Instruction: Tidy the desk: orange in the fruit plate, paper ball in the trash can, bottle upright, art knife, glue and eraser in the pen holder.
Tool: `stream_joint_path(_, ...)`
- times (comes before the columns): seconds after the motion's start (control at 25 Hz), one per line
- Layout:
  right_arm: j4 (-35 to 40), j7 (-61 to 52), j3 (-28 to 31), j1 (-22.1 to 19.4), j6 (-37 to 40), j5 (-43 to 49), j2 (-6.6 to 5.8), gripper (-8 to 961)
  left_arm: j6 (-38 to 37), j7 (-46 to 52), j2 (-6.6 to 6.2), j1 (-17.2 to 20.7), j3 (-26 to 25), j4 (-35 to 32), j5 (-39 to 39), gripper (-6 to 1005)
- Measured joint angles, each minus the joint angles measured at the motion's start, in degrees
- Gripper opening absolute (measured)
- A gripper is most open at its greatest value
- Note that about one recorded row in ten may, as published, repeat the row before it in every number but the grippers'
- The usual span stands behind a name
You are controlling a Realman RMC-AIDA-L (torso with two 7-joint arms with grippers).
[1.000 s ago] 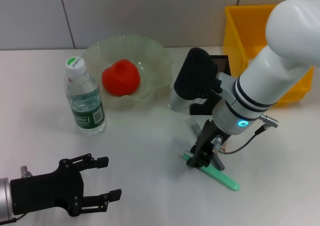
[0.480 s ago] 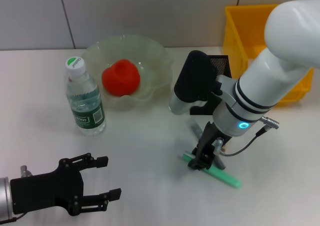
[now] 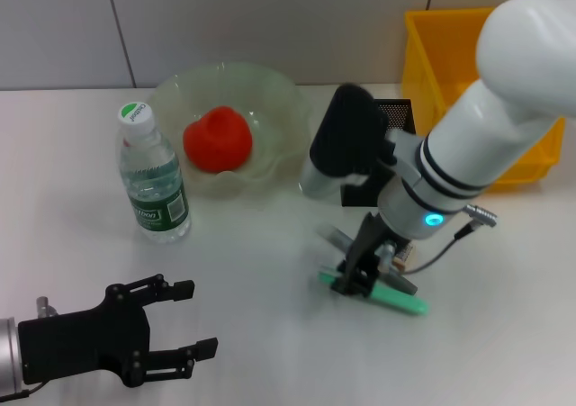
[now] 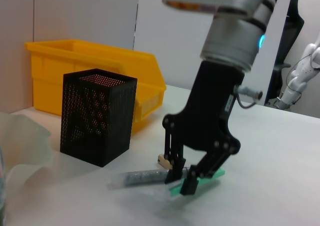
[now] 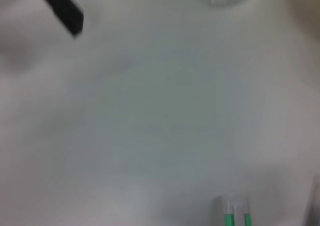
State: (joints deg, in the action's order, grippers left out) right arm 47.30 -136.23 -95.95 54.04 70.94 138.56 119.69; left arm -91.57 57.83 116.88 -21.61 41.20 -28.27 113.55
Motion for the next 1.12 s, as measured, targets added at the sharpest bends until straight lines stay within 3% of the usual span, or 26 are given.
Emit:
stream_joint_path(0.2,7.3,1.2,6.6,-2.5,3.6,-3.8,-0.38,168,0.0,0.1,-0.08,0.1,-0.1,0.0,0.0,846)
stream_joint_path(0.4,17.9,5.4,17.5,-8.7,6.6,-10.0,-0.45,169,-0.1,0.2,-0.08,0.3,-0.1,0.0,-0.1,846)
stream_joint_path(0.56,22.2,11.0,26.5,-13.4,7.4,-18.8,-0.5,176,-0.2,0.2,-0.07,0.3,-0.1,0.0,-0.1,846)
stream_joint_path(0.84,15.5,22.1,41.2,-16.8,4.9,-31.7,-0.59,193,-0.4,0.2,-0.07,0.1,-0.4,0.0,-0.1,846)
stream_joint_path(1.12,5.5,30.6,46.8,-16.2,-1.5,-37.6,-0.71,209,-0.8,0.3,-0.09,0.1,-0.7,0.1,-0.1,846)
